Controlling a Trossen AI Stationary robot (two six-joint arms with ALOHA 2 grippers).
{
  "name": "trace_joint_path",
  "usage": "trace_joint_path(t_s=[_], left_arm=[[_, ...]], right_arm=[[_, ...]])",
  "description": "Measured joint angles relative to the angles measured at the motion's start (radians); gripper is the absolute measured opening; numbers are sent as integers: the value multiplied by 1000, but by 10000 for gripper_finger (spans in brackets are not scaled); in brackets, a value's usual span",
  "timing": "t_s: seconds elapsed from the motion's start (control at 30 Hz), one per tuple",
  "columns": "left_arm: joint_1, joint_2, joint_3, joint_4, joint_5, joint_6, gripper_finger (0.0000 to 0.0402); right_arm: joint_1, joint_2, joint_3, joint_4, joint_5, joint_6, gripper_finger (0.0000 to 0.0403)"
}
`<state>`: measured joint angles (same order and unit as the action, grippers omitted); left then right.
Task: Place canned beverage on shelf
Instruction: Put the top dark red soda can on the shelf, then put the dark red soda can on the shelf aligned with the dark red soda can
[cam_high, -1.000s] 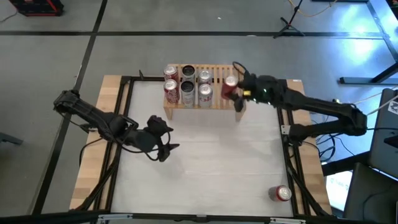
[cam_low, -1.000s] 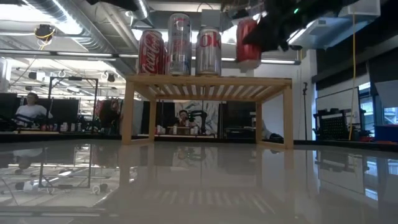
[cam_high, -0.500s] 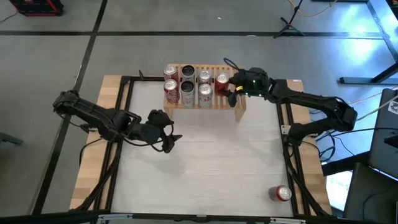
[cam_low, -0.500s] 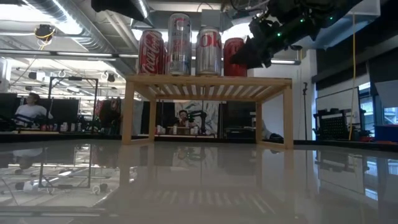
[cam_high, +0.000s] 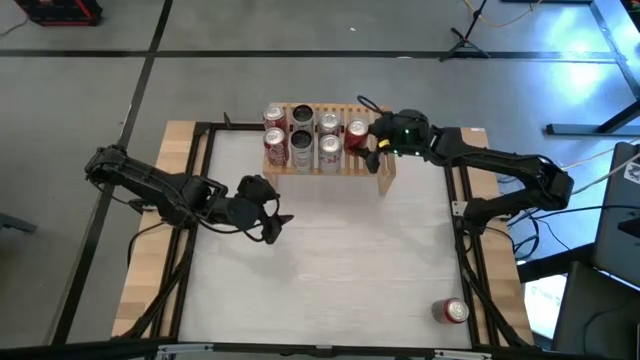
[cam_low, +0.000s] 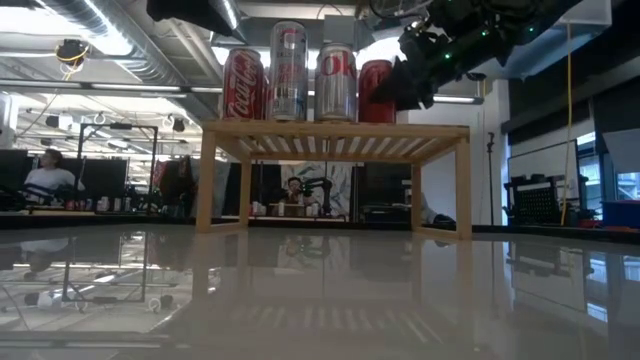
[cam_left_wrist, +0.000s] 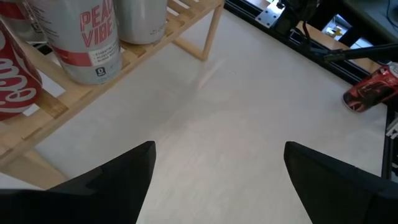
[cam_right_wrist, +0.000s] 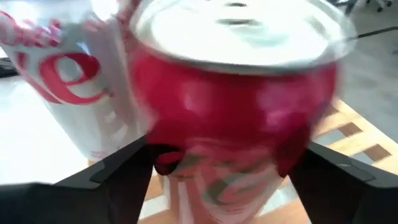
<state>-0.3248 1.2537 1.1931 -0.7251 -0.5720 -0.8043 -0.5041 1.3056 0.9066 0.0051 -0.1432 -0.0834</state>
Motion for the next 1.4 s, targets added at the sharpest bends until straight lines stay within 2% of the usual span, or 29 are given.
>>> trace_joint_path(t_s=[0.17, 0.4, 0.73, 0.9, 1.0, 1.1, 1.23, 1.4], left_arm=[[0, 0, 0, 0, 0, 1, 351], [0, 0, 0, 0, 11, 2, 351], [-3, 0, 0, 0, 13, 3, 351], [-3, 1, 0, 0, 13, 3, 351], [-4, 1, 0, 0, 13, 11, 351], [-6, 1, 0, 0, 13, 14, 351], [-22, 1, 0, 26, 14, 80, 351], [-52, 1, 0, 88, 15, 184, 351]], right_arm=[[0, 2, 4, -5, 20, -3, 360], [0, -6, 106, -75, 64, -3, 362], [0, -7, 371, -323, 64, -8, 360], [0, -7, 562, -514, 59, 48, 360], [3, -8, 692, -703, -40, 132, 360], [76, -15, 777, -885, -106, 184, 360], [253, -41, 800, -1056, -161, 285, 360], [545, -55, 801, -1212, -26, 514, 360]])
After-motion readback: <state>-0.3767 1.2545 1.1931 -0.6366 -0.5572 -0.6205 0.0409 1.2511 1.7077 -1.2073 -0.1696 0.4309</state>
